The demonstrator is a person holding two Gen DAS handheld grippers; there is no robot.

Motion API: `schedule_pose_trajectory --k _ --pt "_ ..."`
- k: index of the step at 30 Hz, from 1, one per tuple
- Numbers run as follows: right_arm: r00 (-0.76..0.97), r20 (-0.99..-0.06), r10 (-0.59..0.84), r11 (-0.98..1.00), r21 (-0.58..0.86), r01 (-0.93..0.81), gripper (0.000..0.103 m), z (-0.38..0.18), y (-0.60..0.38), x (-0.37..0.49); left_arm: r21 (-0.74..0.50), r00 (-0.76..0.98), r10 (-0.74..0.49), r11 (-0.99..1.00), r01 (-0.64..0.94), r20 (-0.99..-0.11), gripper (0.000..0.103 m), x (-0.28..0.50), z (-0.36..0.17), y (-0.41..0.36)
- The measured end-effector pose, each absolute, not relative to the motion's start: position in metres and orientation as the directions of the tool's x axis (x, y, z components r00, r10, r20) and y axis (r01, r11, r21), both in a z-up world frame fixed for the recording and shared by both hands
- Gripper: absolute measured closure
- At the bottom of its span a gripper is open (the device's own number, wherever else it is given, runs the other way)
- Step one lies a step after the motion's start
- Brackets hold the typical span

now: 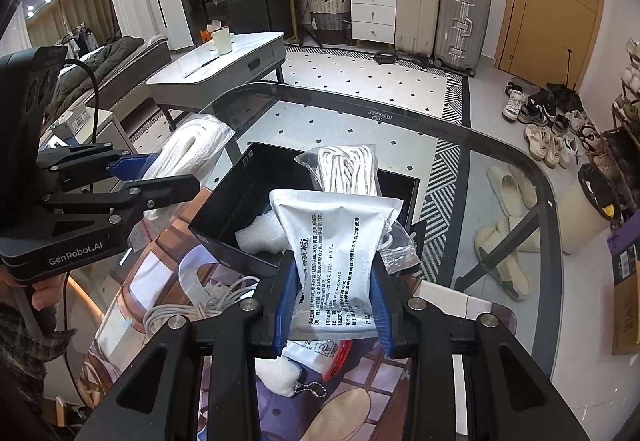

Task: Organize soft objects
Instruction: 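Carry the rope bag with the left tool while the right tool carries the packet to the black box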

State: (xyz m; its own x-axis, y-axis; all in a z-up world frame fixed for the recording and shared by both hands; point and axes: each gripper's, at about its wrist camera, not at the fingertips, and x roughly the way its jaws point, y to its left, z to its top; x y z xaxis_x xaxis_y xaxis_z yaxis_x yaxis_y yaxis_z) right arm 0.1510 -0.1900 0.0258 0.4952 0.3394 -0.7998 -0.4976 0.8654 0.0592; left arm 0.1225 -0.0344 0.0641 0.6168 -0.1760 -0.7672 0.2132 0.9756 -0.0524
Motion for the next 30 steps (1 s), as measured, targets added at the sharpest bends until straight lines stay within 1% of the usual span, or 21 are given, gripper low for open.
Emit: schedule_pose_trajectory --k 16,30 --pt "0.473 -0.81 0.347 0.865 0.081 -0.495 0.069 0.011 -0.179 0.191 -0.082 0.593 -0.205 0.97 0.228 -0.779 0.072 0.147 0.051 -0.039" --pt "0.4 -0.844 0.358 0.856 0.125 -0.501 0.069 -0.031 -0.157 0.226 -0.108 0.542 -0.239 0.959 0.261 -0.806 0.072 0.167 0.03 -0.054"
